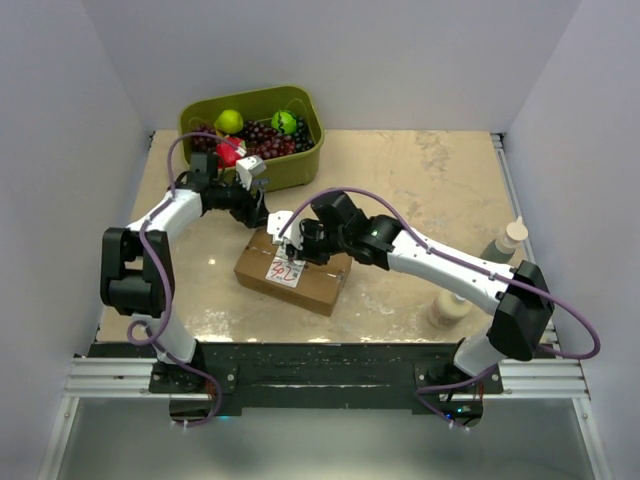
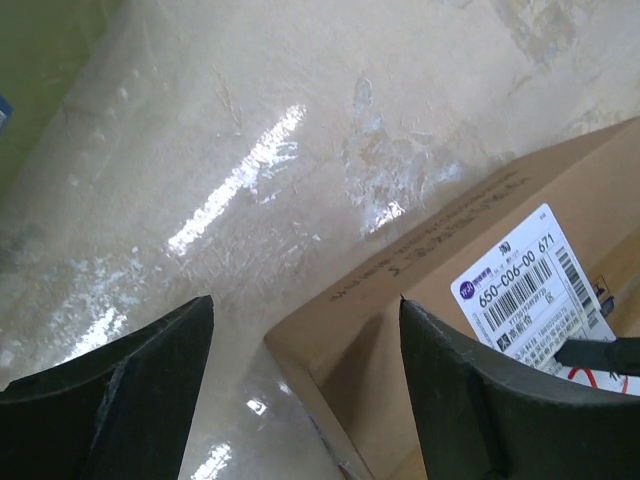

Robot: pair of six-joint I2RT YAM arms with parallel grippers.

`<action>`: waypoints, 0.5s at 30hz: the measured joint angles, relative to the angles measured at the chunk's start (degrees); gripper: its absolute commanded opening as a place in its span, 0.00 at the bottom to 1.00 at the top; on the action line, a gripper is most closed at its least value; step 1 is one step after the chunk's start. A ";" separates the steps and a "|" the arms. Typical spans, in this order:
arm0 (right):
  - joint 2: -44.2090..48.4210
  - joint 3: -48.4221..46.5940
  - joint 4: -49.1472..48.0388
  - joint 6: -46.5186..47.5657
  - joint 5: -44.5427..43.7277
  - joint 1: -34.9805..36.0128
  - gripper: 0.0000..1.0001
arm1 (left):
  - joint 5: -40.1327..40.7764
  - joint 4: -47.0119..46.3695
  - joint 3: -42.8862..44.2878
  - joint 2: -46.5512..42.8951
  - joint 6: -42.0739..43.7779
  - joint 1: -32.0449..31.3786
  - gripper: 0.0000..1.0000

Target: Unpack the express box

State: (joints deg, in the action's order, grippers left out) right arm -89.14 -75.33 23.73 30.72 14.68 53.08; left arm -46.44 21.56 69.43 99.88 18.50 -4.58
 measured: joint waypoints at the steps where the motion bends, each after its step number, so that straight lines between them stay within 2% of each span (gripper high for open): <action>1: -0.02 0.00 0.02 0.24 0.02 -0.15 0.00 | 0.09 0.37 -0.35 0.09 0.04 0.00 0.79; 3: -0.17 -0.09 0.07 0.48 0.13 -0.50 0.00 | -0.17 0.26 -1.62 -0.07 0.13 0.00 0.78; 15: -1.75 -1.86 1.60 1.07 1.29 -1.27 0.00 | -0.20 -3.23 -8.52 -3.17 -2.49 0.11 0.58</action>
State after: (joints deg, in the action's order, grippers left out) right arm -90.89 -77.19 25.32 31.79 15.97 51.81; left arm -46.63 18.33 60.90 96.71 16.01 -4.47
